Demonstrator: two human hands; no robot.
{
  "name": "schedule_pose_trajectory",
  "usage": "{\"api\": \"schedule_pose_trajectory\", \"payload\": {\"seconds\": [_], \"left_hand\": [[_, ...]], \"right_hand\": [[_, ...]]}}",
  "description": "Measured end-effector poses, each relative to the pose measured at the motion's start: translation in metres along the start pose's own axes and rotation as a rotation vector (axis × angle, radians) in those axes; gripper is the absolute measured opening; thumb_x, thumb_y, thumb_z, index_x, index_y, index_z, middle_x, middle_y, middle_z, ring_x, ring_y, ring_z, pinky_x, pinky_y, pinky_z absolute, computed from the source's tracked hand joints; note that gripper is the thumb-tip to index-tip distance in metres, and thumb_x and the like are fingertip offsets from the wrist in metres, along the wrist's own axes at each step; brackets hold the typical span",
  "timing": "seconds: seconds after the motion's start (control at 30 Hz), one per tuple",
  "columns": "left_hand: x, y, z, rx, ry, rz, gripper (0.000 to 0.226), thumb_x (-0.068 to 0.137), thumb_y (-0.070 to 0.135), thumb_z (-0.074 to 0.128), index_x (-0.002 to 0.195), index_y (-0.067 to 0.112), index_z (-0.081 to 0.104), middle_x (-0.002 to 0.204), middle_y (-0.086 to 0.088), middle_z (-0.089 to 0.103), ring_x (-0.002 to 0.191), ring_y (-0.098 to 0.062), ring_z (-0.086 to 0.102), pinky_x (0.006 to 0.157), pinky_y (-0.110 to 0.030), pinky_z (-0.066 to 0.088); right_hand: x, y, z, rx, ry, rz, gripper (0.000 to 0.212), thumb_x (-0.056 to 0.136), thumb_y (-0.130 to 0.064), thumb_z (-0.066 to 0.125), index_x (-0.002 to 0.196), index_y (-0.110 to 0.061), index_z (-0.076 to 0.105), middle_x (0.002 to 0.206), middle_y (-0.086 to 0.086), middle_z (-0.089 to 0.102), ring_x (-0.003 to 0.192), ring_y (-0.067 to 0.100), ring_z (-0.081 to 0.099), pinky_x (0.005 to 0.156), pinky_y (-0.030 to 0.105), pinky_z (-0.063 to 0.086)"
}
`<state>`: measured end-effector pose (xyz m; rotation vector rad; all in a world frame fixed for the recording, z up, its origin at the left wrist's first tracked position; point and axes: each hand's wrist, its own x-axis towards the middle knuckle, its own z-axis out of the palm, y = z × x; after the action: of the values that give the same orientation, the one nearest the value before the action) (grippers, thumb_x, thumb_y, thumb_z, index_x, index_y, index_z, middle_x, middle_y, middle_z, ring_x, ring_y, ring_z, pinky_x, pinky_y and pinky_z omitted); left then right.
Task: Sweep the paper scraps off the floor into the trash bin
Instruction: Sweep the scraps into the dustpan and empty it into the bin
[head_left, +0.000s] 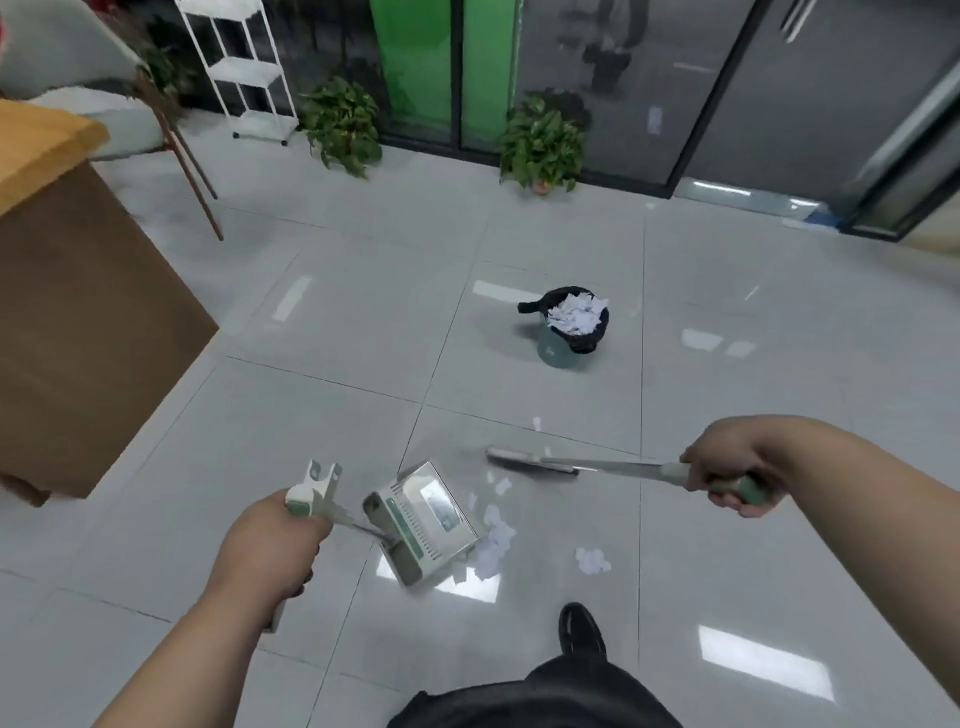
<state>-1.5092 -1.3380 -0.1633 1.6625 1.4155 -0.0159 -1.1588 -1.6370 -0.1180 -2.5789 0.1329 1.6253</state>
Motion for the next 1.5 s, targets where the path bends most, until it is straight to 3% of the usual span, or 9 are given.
{"api": "schedule_pose_trajectory", "payload": {"seconds": [0.3, 0.5, 0.67, 0.8, 0.9, 1.03, 1.13, 1.3, 1.5], "left_hand": [[0.003, -0.049, -0.038, 0.068, -0.050, 0.054, 0.008, 0.087, 0.004, 0.058, 0.080, 0.009, 0.058, 0.062, -0.010, 0.055, 0.045, -0.025, 0.046, 0.049, -0.030, 0.042], [0.013, -0.077, -0.049, 0.124, -0.025, 0.025, 0.006, 0.088, 0.004, 0.059, 0.084, 0.009, 0.060, 0.062, -0.010, 0.056, 0.044, -0.025, 0.045, 0.047, -0.028, 0.042], [0.023, -0.101, -0.060, 0.137, -0.023, -0.028, 0.005, 0.088, 0.004, 0.058, 0.084, 0.006, 0.061, 0.063, -0.012, 0.057, 0.045, -0.025, 0.046, 0.049, -0.030, 0.043], [0.024, -0.112, -0.067, 0.135, -0.050, -0.035, 0.007, 0.087, 0.003, 0.057, 0.081, 0.007, 0.060, 0.063, -0.012, 0.057, 0.045, -0.025, 0.047, 0.048, -0.029, 0.042], [0.031, -0.120, -0.067, 0.115, -0.074, -0.054, 0.007, 0.086, 0.002, 0.057, 0.082, 0.007, 0.060, 0.062, -0.012, 0.055, 0.045, -0.025, 0.046, 0.047, -0.028, 0.041], [0.047, -0.136, -0.063, 0.099, -0.078, -0.078, 0.007, 0.085, 0.002, 0.056, 0.083, 0.007, 0.060, 0.065, -0.014, 0.056, 0.045, -0.026, 0.048, 0.050, -0.031, 0.044], [0.051, -0.148, -0.058, 0.101, -0.083, -0.069, 0.006, 0.086, 0.004, 0.056, 0.085, 0.007, 0.061, 0.067, -0.014, 0.058, 0.046, -0.027, 0.050, 0.050, -0.031, 0.046], [0.061, -0.153, -0.046, 0.080, -0.081, -0.061, 0.007, 0.087, 0.005, 0.055, 0.084, 0.007, 0.061, 0.067, -0.014, 0.058, 0.048, -0.027, 0.053, 0.052, -0.032, 0.048], [0.073, -0.148, -0.029, 0.064, -0.074, -0.054, 0.007, 0.085, 0.008, 0.055, 0.083, 0.010, 0.061, 0.068, -0.011, 0.060, 0.051, -0.028, 0.054, 0.051, -0.031, 0.049]], "right_hand": [[0.028, -0.007, 0.122, 0.343, 0.120, 0.003, 0.011, 0.098, -0.010, 0.055, 0.109, -0.008, 0.056, 0.072, 0.010, 0.055, 0.050, 0.018, 0.050, 0.044, 0.024, 0.050], [0.065, -0.037, 0.151, 0.288, 0.084, 0.063, 0.010, 0.100, -0.012, 0.053, 0.100, -0.002, 0.053, 0.075, 0.013, 0.057, 0.061, 0.022, 0.053, 0.051, 0.030, 0.049], [0.047, -0.028, 0.188, 0.214, -0.014, 0.050, 0.009, 0.097, -0.008, 0.049, 0.098, -0.002, 0.055, 0.067, 0.012, 0.059, 0.052, 0.020, 0.055, 0.048, 0.026, 0.051], [0.013, -0.010, 0.198, 0.113, -0.001, 0.057, 0.014, 0.096, -0.012, 0.049, 0.102, -0.004, 0.058, 0.081, 0.013, 0.054, 0.055, 0.022, 0.052, 0.050, 0.026, 0.049], [-0.017, 0.005, 0.184, 0.125, 0.045, 0.037, 0.017, 0.094, -0.016, 0.053, 0.105, -0.006, 0.062, 0.073, 0.011, 0.056, 0.047, 0.020, 0.051, 0.050, 0.026, 0.049], [-0.046, 0.026, 0.179, 0.168, 0.122, 0.017, 0.050, 0.094, -0.012, 0.056, 0.143, -0.022, 0.049, 0.068, 0.010, 0.054, 0.046, 0.019, 0.047, 0.051, 0.025, 0.047], [-0.046, 0.032, 0.189, 0.281, 0.139, 0.024, 0.063, 0.094, -0.006, 0.056, 0.150, -0.028, 0.040, 0.069, 0.010, 0.055, 0.045, 0.018, 0.046, 0.051, 0.025, 0.047], [-0.021, 0.020, 0.221, 0.325, 0.108, 0.034, 0.025, 0.097, -0.008, 0.052, 0.121, -0.015, 0.054, 0.077, 0.012, 0.052, 0.050, 0.020, 0.048, 0.052, 0.026, 0.049], [-0.006, 0.014, 0.279, 0.207, -0.043, 0.047, 0.013, 0.091, -0.005, 0.052, 0.102, -0.005, 0.057, 0.074, 0.013, 0.055, 0.046, 0.020, 0.054, 0.053, 0.029, 0.052]]}}
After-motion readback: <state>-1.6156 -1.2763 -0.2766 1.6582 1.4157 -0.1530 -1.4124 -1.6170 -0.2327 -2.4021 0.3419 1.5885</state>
